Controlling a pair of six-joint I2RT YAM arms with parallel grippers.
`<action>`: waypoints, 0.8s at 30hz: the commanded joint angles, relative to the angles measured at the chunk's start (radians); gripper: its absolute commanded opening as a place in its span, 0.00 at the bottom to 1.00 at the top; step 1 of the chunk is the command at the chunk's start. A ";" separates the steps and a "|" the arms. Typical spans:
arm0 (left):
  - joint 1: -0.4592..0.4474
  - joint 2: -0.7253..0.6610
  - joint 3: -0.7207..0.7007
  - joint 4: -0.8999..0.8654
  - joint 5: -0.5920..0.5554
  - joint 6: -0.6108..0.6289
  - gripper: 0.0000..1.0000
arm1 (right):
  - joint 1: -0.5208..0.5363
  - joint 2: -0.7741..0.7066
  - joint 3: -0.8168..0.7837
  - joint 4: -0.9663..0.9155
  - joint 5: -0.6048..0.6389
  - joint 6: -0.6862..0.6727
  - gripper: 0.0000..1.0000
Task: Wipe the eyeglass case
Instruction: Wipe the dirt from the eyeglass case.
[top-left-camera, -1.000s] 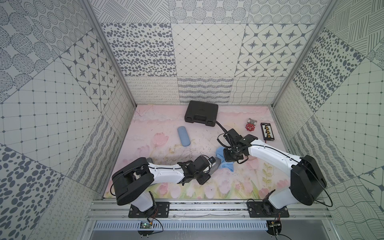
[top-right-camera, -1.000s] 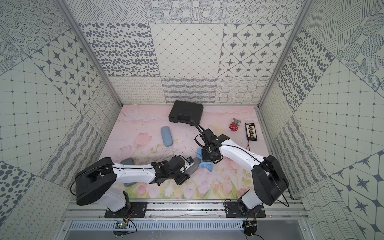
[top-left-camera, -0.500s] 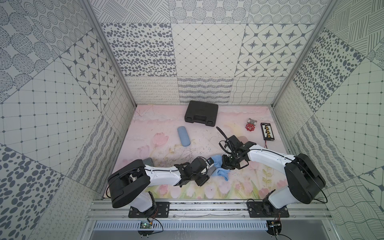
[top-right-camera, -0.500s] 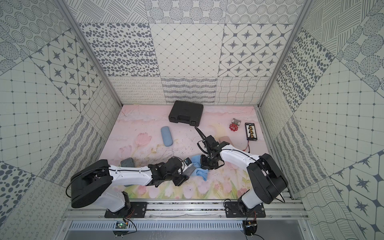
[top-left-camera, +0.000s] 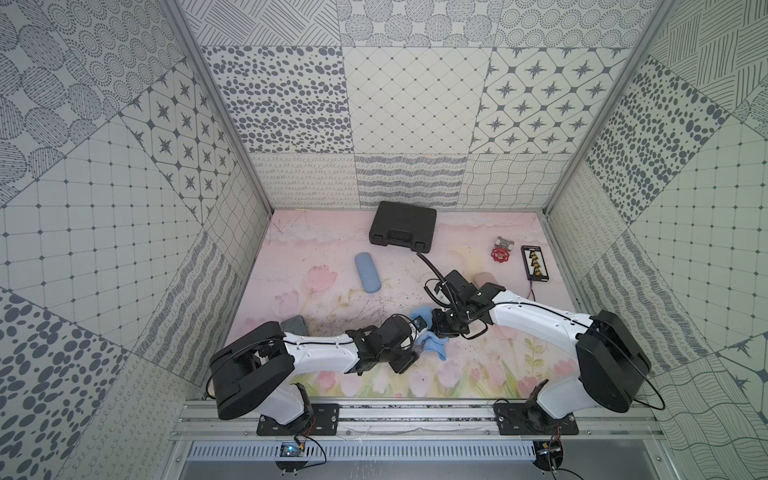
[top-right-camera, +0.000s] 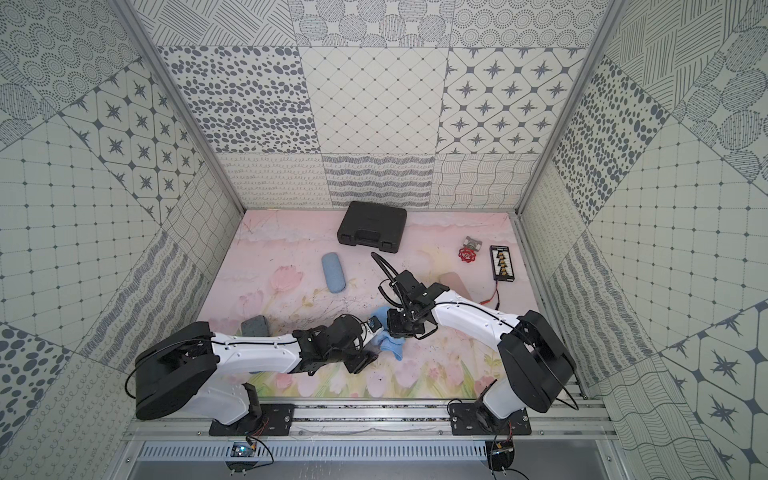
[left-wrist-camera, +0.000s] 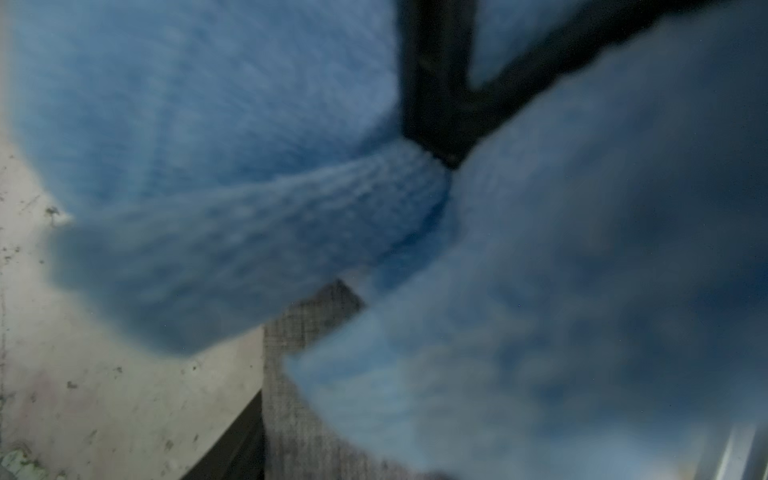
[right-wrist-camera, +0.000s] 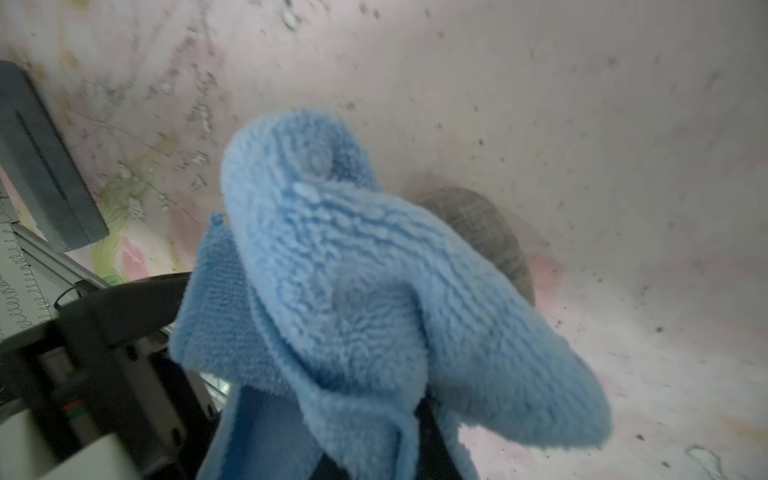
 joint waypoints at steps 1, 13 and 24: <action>-0.005 -0.019 -0.010 0.068 0.014 -0.002 0.41 | -0.092 0.047 0.012 -0.115 0.122 -0.098 0.00; -0.138 0.021 0.044 -0.046 -0.257 0.126 0.42 | 0.074 0.174 0.355 -0.156 0.069 -0.153 0.00; -0.178 0.026 0.071 -0.124 -0.402 0.100 0.36 | -0.111 0.141 0.130 -0.289 0.236 -0.276 0.00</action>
